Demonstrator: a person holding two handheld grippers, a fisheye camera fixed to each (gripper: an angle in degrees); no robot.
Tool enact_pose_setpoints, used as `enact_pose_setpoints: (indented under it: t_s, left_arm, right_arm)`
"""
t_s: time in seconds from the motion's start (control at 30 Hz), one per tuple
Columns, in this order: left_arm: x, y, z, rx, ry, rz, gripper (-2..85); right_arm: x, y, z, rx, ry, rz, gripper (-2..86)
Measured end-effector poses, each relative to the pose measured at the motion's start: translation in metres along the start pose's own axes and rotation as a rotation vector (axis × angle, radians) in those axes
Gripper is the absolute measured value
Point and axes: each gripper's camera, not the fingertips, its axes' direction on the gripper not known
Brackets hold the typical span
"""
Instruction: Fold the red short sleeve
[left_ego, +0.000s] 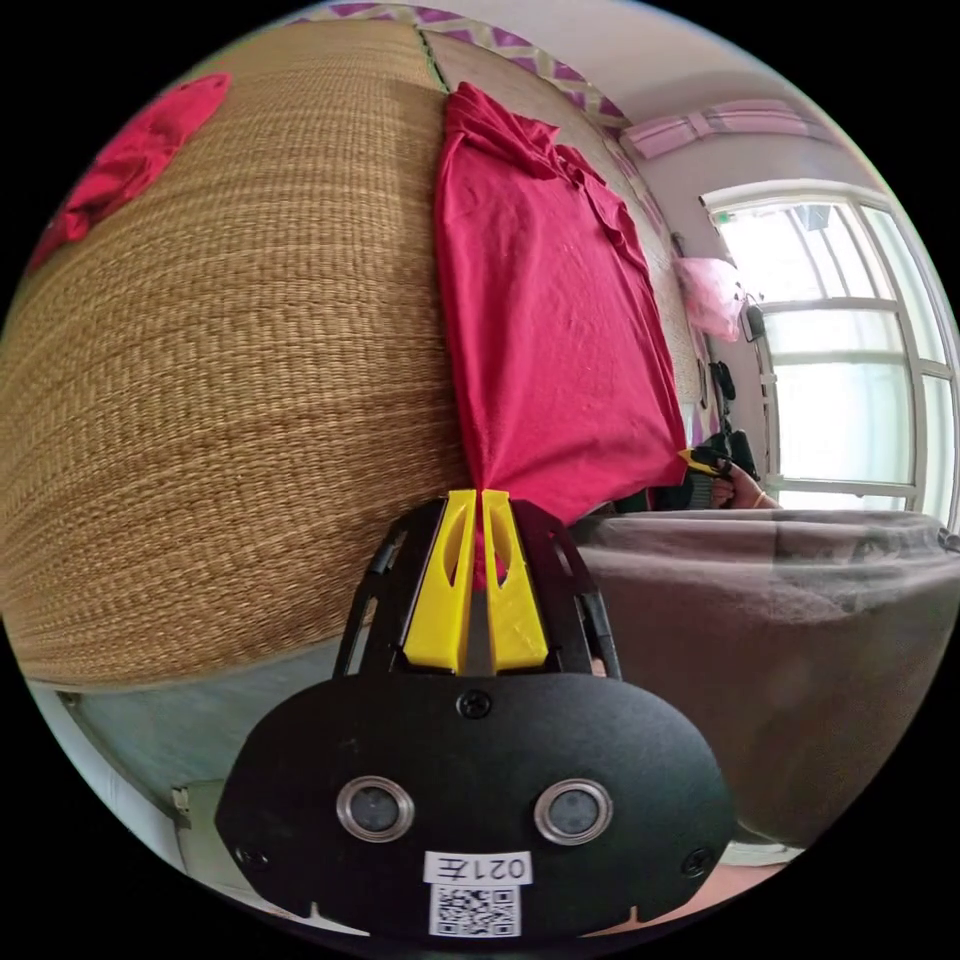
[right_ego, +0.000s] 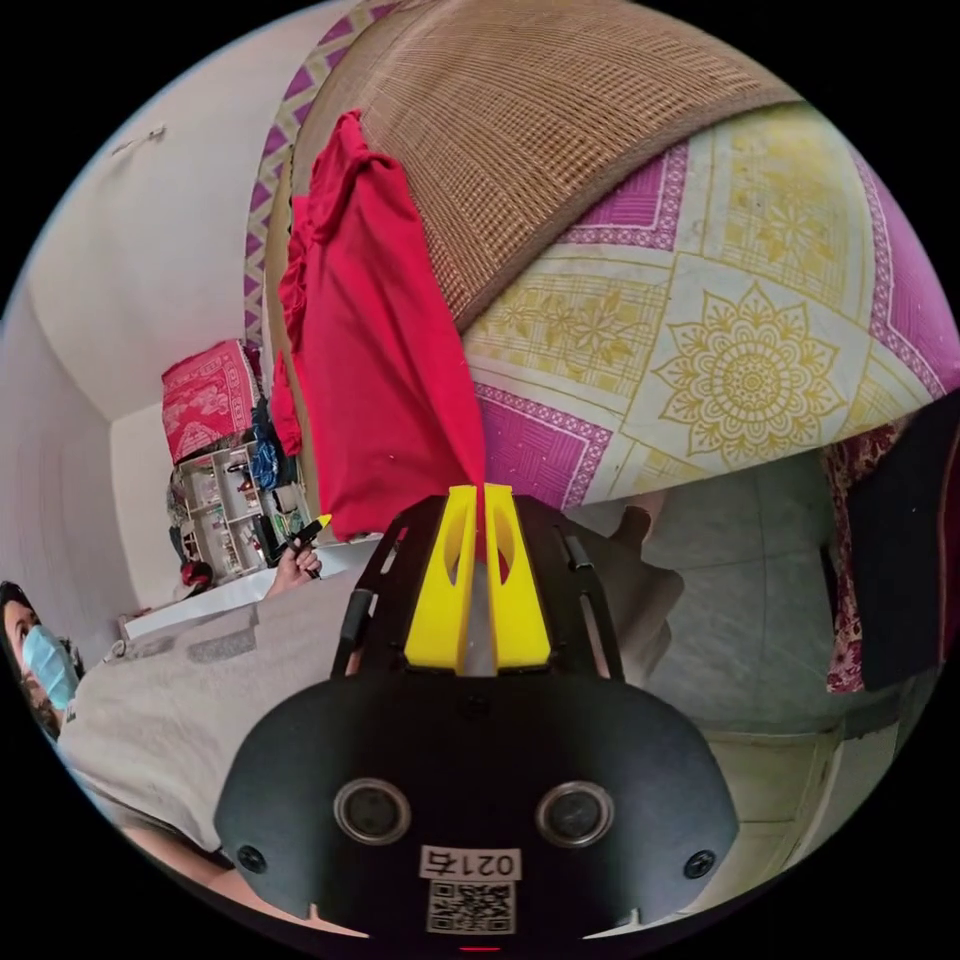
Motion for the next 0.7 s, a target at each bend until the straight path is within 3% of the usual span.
enact_pose_setpoints:
  t_s: [0.47,0.7]
  left_arm:
    - [-0.034,-0.083,-0.017,-0.053,0.137,-0.029,-1.0]
    - [-0.023,-0.205,-0.067,-0.15,0.136,0.159,-1.0]
  right_arm:
    - [0.01,-0.096,0.028,-0.131,-0.05,-0.11,-0.1]
    - [-0.028,-0.183,0.019,-0.142,-0.305,-0.188,-0.4]
